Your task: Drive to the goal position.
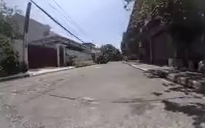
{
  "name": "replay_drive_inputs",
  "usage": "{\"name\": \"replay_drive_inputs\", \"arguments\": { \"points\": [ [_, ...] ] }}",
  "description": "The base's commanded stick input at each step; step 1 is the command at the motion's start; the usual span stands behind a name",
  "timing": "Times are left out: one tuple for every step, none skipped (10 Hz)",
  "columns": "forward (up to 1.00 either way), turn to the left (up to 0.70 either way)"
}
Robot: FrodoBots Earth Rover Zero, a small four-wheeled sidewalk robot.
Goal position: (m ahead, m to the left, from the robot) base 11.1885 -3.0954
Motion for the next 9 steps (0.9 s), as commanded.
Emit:
{"name": "replay_drive_inputs", "arguments": {
  "points": [
    [1.0,0.11],
    [1.0,0.11],
    [1.0,0.09],
    [1.0,0.04],
    [1.0,-0.02],
    [1.0,-0.07],
    [1.0,-0.12],
    [1.0,-0.17],
    [1.0,-0.22]
  ]
}}
